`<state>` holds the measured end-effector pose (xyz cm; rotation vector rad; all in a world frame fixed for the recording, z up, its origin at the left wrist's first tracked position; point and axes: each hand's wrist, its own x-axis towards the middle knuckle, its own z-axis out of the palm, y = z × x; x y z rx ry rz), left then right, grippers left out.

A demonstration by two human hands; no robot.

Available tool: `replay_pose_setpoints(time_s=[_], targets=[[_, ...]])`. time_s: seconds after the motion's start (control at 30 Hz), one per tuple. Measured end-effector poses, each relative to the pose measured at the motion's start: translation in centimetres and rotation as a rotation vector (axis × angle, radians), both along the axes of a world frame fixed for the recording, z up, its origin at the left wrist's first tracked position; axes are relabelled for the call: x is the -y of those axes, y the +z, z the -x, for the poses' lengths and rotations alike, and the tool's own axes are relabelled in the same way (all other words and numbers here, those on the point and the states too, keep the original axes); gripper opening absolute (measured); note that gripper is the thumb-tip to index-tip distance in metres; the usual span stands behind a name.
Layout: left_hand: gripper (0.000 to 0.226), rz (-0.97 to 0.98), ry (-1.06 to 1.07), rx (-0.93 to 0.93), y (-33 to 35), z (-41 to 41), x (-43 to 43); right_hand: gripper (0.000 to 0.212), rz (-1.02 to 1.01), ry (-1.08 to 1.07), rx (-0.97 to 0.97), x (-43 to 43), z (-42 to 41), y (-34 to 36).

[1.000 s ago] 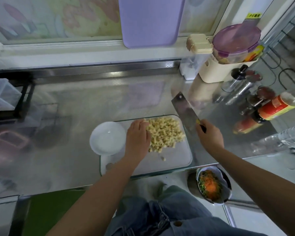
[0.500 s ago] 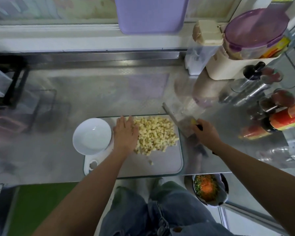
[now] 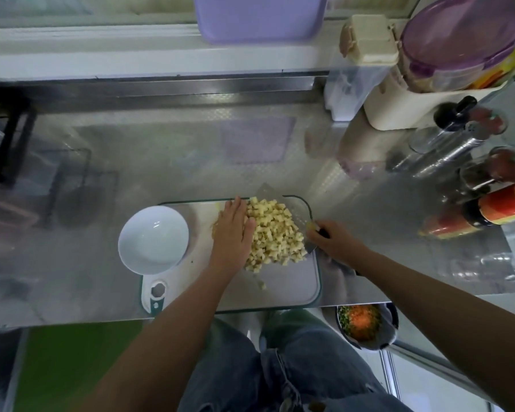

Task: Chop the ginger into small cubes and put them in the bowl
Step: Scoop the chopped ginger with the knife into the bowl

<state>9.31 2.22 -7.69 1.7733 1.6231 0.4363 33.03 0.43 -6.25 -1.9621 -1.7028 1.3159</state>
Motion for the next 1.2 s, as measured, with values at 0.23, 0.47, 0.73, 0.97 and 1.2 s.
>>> replay_pose_setpoints(time_s=[0.23, 0.47, 0.73, 0.97, 1.2], targets=[[0.053, 0.001, 0.034, 0.053, 0.0, 0.2, 0.8, 0.032, -0.004, 0.016, 0.004, 0.4, 2.2, -0.4], [0.048, -0.064, -0.014, 0.041, 1.2, 1.4, 1.2, 0.030, 0.053, -0.124, -0.106, 1.1, 1.4, -0.2], [0.041, -0.157, 0.019, -0.042, 3.4, 3.9, 2.0, 0.032, 0.021, -0.211, -0.130, 2.1, 1.6, 1.6], [0.025, -0.355, 0.284, -0.129, 6.1, 7.5, 2.4, 0.033, 0.061, -0.252, -0.278, 2.9, 5.0, 3.0], [0.046, -0.014, 0.812, -0.179, 6.5, 13.0, 2.9, 0.028, 0.066, -0.205, -0.321, 3.1, 10.3, 3.8]])
